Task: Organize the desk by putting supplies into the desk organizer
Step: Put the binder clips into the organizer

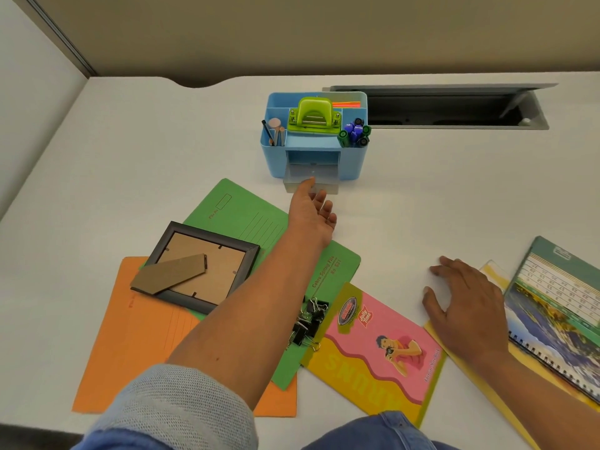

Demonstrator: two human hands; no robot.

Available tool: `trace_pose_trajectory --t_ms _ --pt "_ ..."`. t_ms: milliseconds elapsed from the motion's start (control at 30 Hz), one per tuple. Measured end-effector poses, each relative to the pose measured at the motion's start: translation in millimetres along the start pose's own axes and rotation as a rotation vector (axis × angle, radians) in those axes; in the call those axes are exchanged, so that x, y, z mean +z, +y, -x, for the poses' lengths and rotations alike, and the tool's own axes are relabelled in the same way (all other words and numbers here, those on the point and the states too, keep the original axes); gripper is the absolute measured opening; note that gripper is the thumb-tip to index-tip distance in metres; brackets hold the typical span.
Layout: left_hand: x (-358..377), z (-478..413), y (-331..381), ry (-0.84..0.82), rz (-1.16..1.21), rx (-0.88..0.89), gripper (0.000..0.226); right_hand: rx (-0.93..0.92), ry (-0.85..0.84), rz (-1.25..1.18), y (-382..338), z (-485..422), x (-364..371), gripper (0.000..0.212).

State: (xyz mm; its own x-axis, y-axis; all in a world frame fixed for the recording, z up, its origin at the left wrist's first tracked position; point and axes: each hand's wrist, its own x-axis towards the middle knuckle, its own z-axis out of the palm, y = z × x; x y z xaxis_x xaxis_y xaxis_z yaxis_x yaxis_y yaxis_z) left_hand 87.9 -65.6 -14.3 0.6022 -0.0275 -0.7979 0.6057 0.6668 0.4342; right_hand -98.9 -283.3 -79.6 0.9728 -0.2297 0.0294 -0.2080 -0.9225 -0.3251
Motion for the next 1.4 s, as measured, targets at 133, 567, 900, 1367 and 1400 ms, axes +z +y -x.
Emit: trace_pose_trajectory --t_ms 133,567,900,1367,1400 --pt "-3 3 1 -0.011 -0.010 0.007 0.038 0.001 -0.003 -0.004 0 0 1 0.044" --pt "-121 79 13 0.017 -1.180 0.618 0.013 0.015 -0.107 -0.232 -18 -14 -17 0.028" --pt "-172 79 2 -0.138 -2.014 0.769 0.053 -0.274 -0.371 -0.370 -133 -21 -15 0.024" --pt "-176 75 15 0.017 -1.994 0.926 0.027 -0.205 -0.500 -0.477 -168 -28 -6 0.019" --pt "-175 77 17 0.037 -1.945 0.958 0.026 -0.185 -0.499 -0.508 -171 -29 -7 0.020"
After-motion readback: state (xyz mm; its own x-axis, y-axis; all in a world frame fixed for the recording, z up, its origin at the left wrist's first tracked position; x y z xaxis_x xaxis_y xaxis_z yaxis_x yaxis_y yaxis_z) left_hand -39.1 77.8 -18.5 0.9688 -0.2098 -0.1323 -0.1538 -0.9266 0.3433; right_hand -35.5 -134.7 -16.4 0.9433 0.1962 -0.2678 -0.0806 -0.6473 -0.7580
